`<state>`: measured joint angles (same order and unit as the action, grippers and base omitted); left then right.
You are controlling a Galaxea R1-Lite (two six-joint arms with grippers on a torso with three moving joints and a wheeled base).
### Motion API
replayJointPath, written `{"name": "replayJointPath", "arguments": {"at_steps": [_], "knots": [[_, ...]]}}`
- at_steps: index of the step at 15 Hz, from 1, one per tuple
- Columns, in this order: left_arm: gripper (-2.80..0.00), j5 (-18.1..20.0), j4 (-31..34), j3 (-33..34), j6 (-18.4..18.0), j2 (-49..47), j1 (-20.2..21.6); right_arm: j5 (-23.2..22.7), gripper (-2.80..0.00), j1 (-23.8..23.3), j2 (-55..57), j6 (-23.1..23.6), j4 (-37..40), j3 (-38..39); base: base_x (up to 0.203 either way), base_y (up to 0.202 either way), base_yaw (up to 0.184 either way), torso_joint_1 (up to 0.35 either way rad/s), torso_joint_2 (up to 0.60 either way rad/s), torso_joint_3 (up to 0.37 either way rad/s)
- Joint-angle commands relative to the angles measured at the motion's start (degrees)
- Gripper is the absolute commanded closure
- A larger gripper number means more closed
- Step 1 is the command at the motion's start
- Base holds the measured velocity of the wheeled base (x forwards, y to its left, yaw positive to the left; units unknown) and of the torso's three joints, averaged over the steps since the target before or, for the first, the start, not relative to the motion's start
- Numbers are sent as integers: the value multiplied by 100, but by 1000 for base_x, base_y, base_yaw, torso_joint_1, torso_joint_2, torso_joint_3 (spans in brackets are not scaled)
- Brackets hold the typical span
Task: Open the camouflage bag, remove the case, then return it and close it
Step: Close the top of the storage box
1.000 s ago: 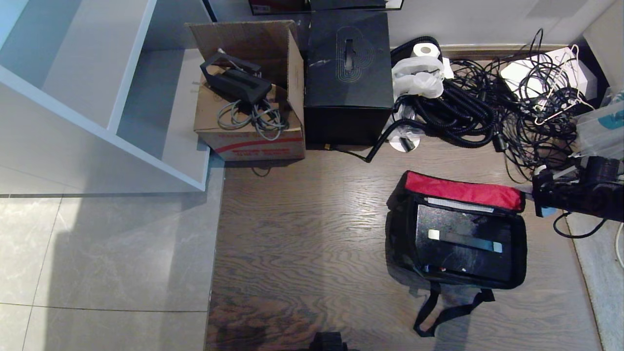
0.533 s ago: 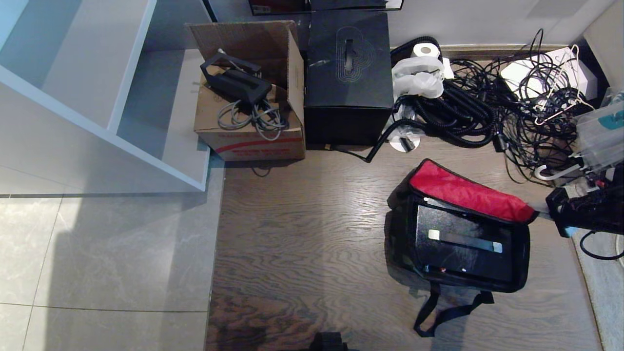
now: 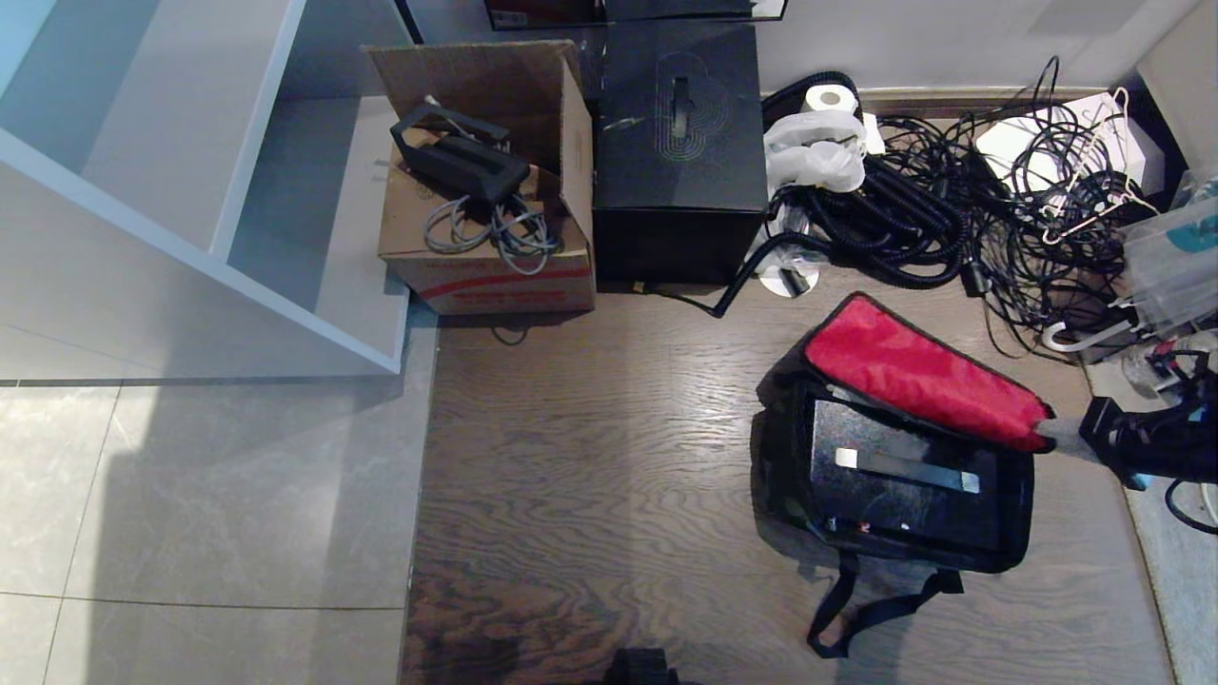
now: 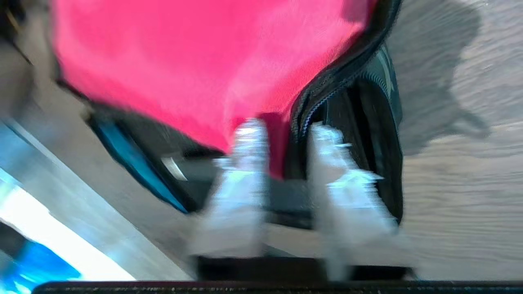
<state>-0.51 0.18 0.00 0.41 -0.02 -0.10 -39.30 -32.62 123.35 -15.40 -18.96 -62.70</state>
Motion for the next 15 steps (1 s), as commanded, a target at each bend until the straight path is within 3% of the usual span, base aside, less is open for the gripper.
{"name": "replayJointPath", "arguments": {"at_steps": [1,5,7,9,10,13,15], "knots": [[0,-2,-1,0,2,2,1,-105,-280,80,-39,116,-12,153,0,0,0,0,0,0],[0,-2,-1,0,2,2,1,-707,-280,151,-152,-375,-17,372,0,0,0,0,0,0],[0,-2,-1,0,2,2,1,-984,-280,188,-347,-393,-2,798,0,0,0,0,0,0],[0,-2,-1,0,2,2,1,-1099,-280,194,-648,-156,98,1341,0,0,0,0,0,0],[0,-2,-1,0,2,2,1,-1122,-280,174,-785,224,193,1439,0,0,0,0,0,0],[0,-2,-1,0,2,2,1,-1370,-280,152,-1188,617,905,1860,0,0,0,0,0,0],[0,-2,-1,0,2,2,1,-1403,-280,122,-1179,668,963,1548,0,0,0,0,0,0]]}}
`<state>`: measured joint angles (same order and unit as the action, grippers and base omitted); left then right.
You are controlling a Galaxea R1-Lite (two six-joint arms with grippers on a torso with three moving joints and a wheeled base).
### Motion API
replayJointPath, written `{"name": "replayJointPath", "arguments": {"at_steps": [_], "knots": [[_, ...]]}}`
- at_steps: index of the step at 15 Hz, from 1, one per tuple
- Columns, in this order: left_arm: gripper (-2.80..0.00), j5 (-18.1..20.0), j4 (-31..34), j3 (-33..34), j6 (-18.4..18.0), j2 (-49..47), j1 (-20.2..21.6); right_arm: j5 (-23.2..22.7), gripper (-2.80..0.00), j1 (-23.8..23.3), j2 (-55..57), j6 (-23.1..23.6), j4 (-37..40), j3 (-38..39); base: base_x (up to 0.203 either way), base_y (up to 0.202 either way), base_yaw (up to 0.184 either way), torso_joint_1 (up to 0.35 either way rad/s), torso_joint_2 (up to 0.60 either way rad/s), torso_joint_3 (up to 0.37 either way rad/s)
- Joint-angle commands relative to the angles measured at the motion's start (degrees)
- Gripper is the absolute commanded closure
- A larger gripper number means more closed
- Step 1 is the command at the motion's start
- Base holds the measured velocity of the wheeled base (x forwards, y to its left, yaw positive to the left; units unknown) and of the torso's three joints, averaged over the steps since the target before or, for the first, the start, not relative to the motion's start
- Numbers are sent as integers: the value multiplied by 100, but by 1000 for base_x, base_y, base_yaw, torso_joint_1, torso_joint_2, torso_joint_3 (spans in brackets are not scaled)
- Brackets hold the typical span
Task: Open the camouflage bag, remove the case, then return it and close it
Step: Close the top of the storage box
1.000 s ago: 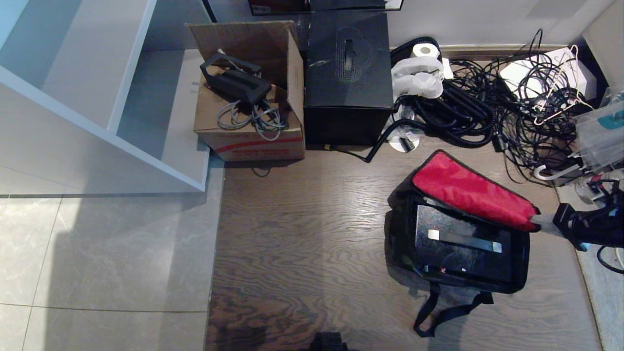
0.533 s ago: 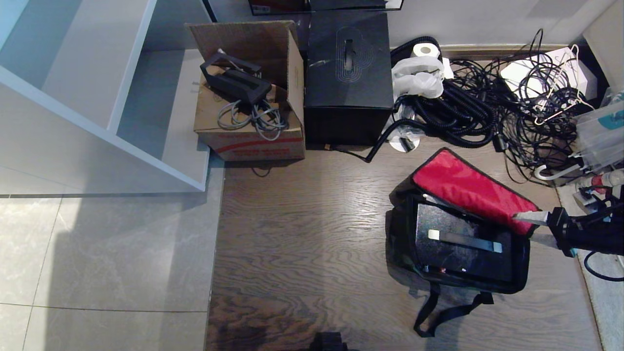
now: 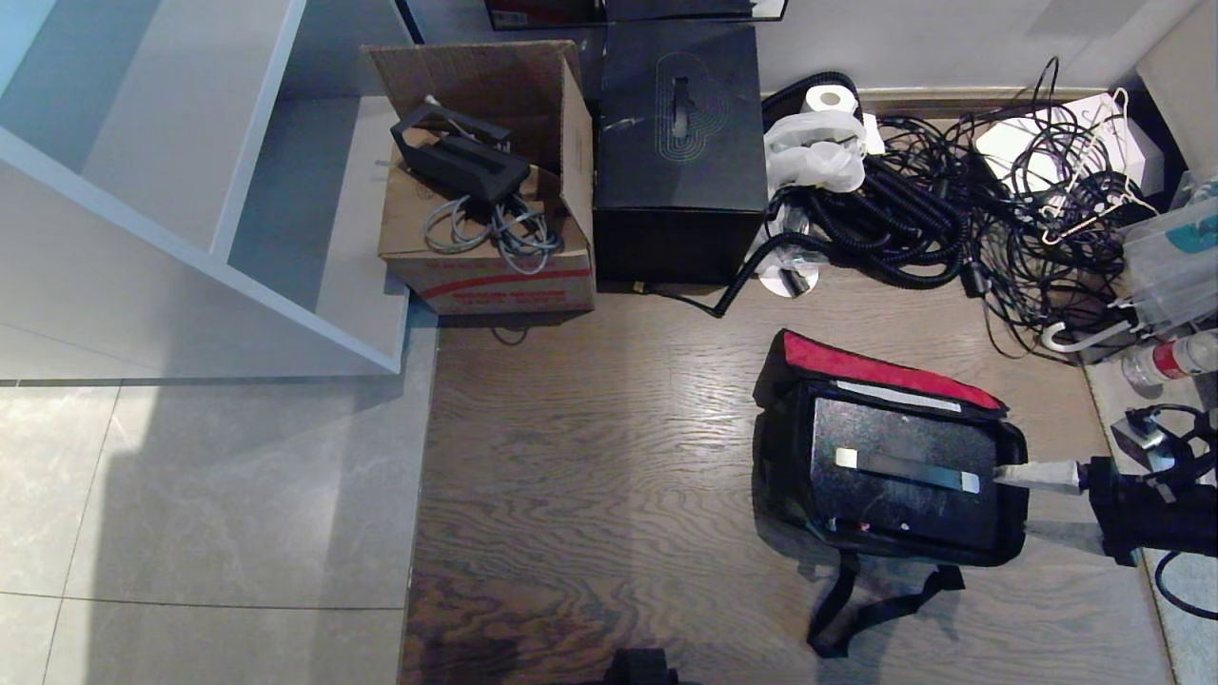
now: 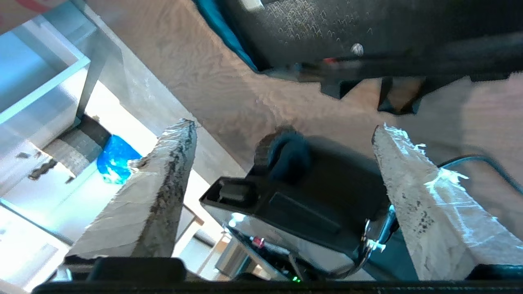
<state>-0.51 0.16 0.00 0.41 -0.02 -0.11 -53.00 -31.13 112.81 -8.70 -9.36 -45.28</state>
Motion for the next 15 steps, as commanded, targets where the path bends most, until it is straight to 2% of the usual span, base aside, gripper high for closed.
{"name": "replayJointPath", "arguments": {"at_steps": [1,3,4,8,10,13,15], "knots": [[0,-2,2,0,2,2,2,-20,-280,-93,-9,-9,7,-550,0,0,0,0,0,0],[0,-2,2,0,2,2,2,287,-280,-379,403,59,-60,-1186,0,0,0,0,0,0],[0,-2,2,0,2,2,2,693,0,-456,617,103,-87,-1426,0,0,0,0,0,0],[0,-2,2,0,2,2,2,1635,0,-501,1112,257,-106,-2050,0,0,0,0,0,0],[0,-2,2,0,2,2,2,2215,0,-505,1374,636,-53,-2212,0,0,0,0,0,0],[0,-2,2,0,2,2,2,2824,0,-495,1756,1149,-71,-2265,0,0,0,0,0,0],[0,-2,2,0,2,2,2,3240,0,-381,2062,1278,-173,-2328,0,0,0,0,0,0]]}}
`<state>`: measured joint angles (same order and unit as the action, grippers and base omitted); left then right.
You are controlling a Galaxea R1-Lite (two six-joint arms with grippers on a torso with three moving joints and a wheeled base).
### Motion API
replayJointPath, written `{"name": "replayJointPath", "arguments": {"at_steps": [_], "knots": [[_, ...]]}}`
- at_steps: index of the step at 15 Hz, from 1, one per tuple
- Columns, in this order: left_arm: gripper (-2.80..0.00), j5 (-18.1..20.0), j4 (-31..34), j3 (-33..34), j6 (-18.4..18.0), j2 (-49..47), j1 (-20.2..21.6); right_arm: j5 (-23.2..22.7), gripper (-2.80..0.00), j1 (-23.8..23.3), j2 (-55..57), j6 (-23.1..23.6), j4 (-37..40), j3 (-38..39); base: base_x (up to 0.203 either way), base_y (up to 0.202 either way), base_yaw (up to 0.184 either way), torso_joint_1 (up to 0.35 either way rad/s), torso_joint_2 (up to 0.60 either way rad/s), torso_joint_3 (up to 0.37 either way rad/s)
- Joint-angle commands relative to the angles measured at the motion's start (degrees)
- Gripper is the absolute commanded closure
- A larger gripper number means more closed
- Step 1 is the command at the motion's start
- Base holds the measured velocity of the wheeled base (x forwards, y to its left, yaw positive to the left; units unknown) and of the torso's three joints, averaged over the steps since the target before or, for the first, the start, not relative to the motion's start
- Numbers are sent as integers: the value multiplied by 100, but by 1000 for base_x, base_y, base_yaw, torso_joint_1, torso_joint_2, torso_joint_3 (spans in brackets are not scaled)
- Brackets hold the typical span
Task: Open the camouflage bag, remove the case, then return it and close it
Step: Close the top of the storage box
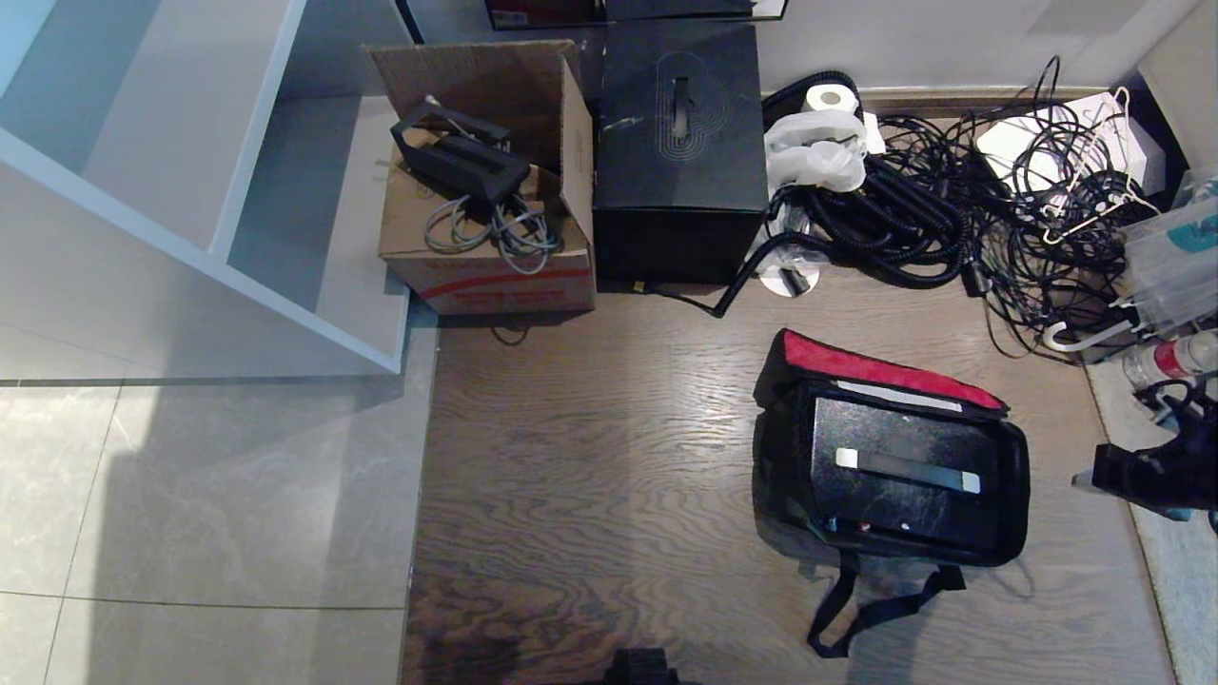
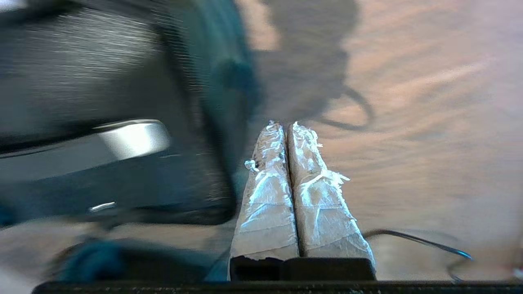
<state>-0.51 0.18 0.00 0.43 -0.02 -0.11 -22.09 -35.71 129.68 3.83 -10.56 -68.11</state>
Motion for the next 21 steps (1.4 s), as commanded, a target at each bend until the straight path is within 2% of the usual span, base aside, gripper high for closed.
{"name": "replayJointPath", "arguments": {"at_steps": [1,3,6,7,12,16,18,21], "knots": [[0,-2,-1,0,0,2,2,249,0,135,483,32,-212,-58,0,0,0,0,0,0],[0,-2,-1,0,0,2,2,321,0,322,627,-68,-476,-34,0,0,0,0,0,0],[0,-2,-1,0,0,2,2,318,0,736,811,-866,-834,-12,0,0,0,0,0,0],[0,-2,-1,0,0,2,2,349,0,846,897,-971,-992,30,0,0,0,0,0,0],[0,-2,-1,0,0,2,2,1152,0,1224,1060,-963,-1509,183,0,0,0,0,0,0],[0,-2,-1,0,0,2,2,1102,0,1534,774,-1213,-1364,647,0,0,0,0,0,0],[0,-2,-1,0,0,2,2,745,0,1835,404,-1876,-936,744,0,0,0,0,0,0],[0,-2,-1,0,0,2,2,564,0,2500,-86,-2957,-792,982,0,0,0,0,0,0]]}}
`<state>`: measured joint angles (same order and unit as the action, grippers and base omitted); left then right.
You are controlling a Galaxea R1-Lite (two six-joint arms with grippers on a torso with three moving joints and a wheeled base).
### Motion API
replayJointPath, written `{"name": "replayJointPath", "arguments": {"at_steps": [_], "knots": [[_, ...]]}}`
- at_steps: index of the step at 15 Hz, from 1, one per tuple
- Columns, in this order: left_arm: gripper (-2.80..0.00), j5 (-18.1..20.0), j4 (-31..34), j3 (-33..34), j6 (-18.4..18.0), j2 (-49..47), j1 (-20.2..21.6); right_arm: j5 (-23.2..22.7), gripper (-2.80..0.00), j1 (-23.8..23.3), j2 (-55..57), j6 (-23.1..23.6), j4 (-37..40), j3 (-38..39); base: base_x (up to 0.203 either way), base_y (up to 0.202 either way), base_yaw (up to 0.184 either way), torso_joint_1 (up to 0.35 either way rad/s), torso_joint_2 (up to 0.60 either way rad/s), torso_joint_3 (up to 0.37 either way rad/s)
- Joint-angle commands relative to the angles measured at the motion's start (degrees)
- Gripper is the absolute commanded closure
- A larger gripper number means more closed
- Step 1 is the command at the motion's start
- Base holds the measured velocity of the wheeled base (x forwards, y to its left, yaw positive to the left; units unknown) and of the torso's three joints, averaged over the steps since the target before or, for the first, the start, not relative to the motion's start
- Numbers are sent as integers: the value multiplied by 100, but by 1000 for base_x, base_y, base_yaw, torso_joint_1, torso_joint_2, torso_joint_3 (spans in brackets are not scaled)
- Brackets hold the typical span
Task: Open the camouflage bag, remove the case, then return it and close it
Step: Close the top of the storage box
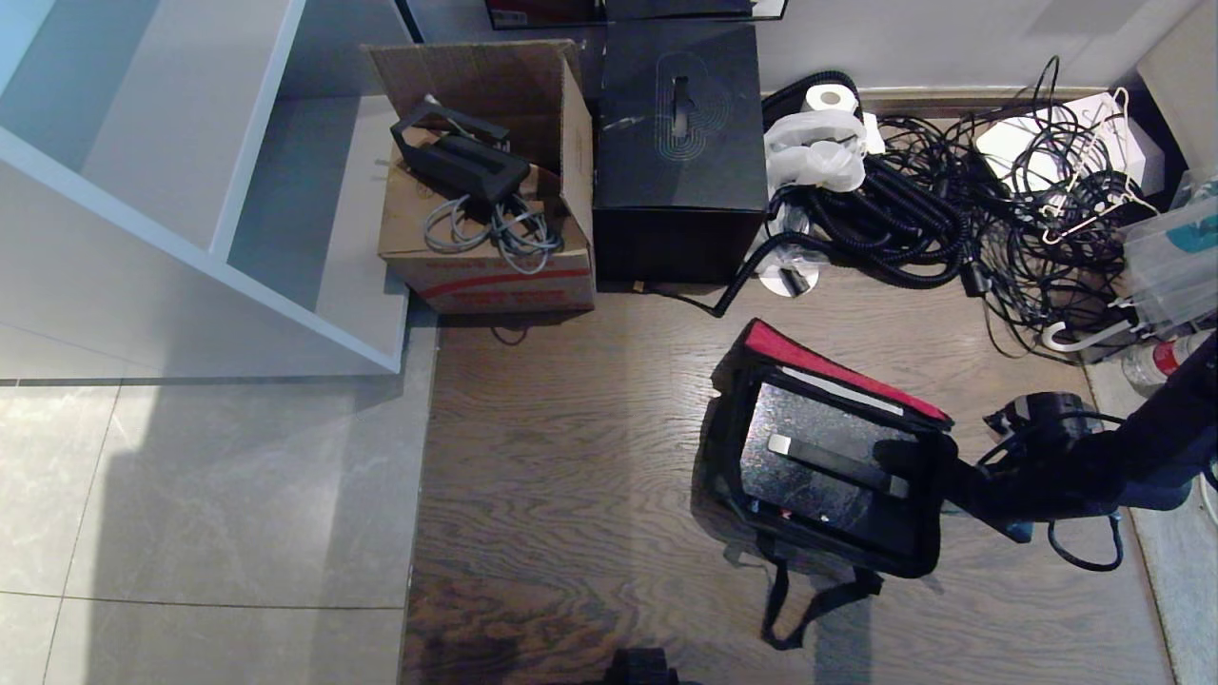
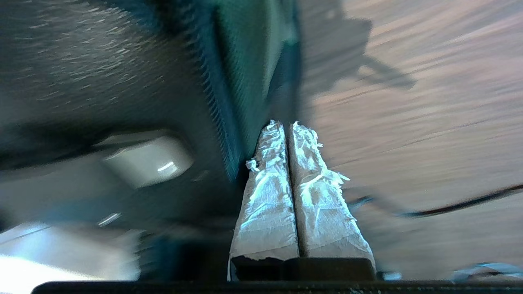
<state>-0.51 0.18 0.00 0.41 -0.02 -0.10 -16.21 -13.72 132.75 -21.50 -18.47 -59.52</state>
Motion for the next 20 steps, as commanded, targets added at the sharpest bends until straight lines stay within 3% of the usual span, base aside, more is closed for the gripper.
{"name": "replayJointPath", "arguments": {"at_steps": [1,5,6,9,11,16,20], "knots": [[0,-2,-1,0,2,2,1,-151,0,419,-484,-696,9,171,0,0,0,0,0,0],[0,-2,-1,0,2,2,1,-273,0,237,-595,-687,-68,-52,0,0,0,0,0,0],[0,-2,-1,0,2,2,1,-439,0,136,-679,-680,-69,-66,0,0,0,0,0,0],[0,-2,-1,0,2,2,1,-1538,0,-467,-1067,-550,-31,-163,0,0,0,0,0,0],[0,-2,-1,0,2,2,1,-1606,0,-677,-1043,-633,-3,-404,0,0,0,0,0,0],[0,-2,-1,0,2,2,1,-1638,0,-710,-364,-2173,-11,-1231,0,0,0,0,0,0],[0,-2,-1,0,2,2,1,-1612,0,-710,455,-2766,-42,-1835,0,0,0,0,0,0]]}}
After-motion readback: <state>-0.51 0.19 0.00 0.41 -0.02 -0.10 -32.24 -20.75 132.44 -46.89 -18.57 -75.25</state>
